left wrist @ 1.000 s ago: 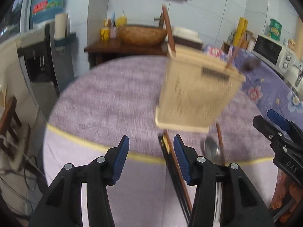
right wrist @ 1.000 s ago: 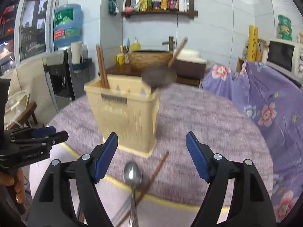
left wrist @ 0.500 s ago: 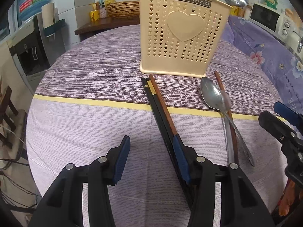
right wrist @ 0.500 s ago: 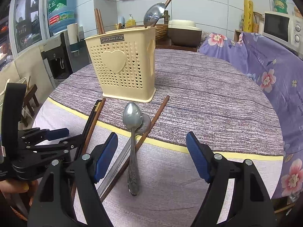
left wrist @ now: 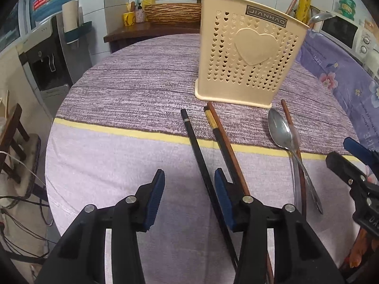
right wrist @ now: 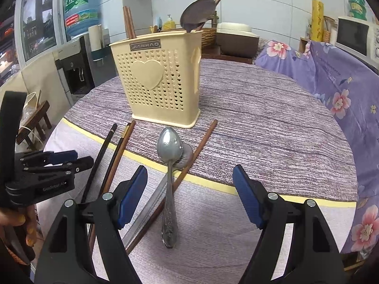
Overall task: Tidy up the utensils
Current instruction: 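Move the left tool to a black chopstick and close on it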
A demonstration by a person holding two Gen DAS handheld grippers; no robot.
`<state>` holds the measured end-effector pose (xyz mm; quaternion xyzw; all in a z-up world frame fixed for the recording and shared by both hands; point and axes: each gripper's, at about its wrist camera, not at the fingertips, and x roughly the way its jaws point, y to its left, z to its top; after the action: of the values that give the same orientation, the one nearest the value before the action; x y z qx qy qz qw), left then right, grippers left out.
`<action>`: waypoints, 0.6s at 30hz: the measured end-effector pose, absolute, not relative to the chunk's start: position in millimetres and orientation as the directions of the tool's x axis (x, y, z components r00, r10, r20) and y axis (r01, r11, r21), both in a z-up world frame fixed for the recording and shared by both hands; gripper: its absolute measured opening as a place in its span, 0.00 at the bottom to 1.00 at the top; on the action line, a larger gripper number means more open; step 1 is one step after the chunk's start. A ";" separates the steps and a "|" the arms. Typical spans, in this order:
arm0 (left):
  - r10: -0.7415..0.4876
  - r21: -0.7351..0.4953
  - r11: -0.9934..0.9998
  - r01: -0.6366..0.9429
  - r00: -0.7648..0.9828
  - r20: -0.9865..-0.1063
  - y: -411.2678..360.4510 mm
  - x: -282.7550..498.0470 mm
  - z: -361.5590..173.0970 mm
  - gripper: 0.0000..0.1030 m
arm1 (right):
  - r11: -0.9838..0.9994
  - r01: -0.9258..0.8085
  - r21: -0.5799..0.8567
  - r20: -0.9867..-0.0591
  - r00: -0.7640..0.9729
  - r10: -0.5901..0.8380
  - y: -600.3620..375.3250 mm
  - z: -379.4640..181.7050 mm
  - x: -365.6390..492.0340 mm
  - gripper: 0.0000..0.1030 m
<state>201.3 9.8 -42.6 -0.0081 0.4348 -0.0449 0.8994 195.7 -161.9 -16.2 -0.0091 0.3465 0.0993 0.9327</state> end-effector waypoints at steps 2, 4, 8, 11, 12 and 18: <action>-0.107 -0.079 0.994 0.072 0.606 -0.788 10.3 208.1 -45.2 0.42 | 0.978 -0.203 0.052 -0.648 0.738 0.188 -160.0 -14.8 199.2 0.72; -0.101 -0.074 0.995 0.069 0.596 -0.797 9.0 213.9 -48.5 0.40 | 0.977 -0.210 0.044 -0.656 0.731 0.187 -157.8 -16.1 202.9 0.72; -0.088 -0.062 0.996 0.064 0.591 -0.802 8.7 222.9 -51.9 0.33 | 0.972 -0.233 0.042 -0.662 0.722 0.201 -152.5 -17.3 207.7 0.72; -0.083 -0.056 0.996 0.065 0.587 -0.806 8.0 230.9 -51.3 0.29 | 0.971 -0.233 0.049 -0.667 0.717 0.205 -149.4 -18.0 209.5 0.72; -0.083 -0.055 0.996 0.066 0.585 -0.807 7.9 233.8 -51.2 0.26 | 0.971 -0.235 0.051 -0.668 0.715 0.208 -148.4 -18.2 209.9 0.72; -0.094 -0.075 0.996 0.057 0.578 -0.810 16.4 246.6 -49.2 0.13 | 0.964 -0.262 0.044 -0.684 0.695 0.220 -137.1 -18.8 219.2 0.72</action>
<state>246.6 16.4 -49.2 -0.0202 0.4572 -0.0424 0.8881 219.2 -137.1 -18.8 -0.0283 0.3677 0.1309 0.9203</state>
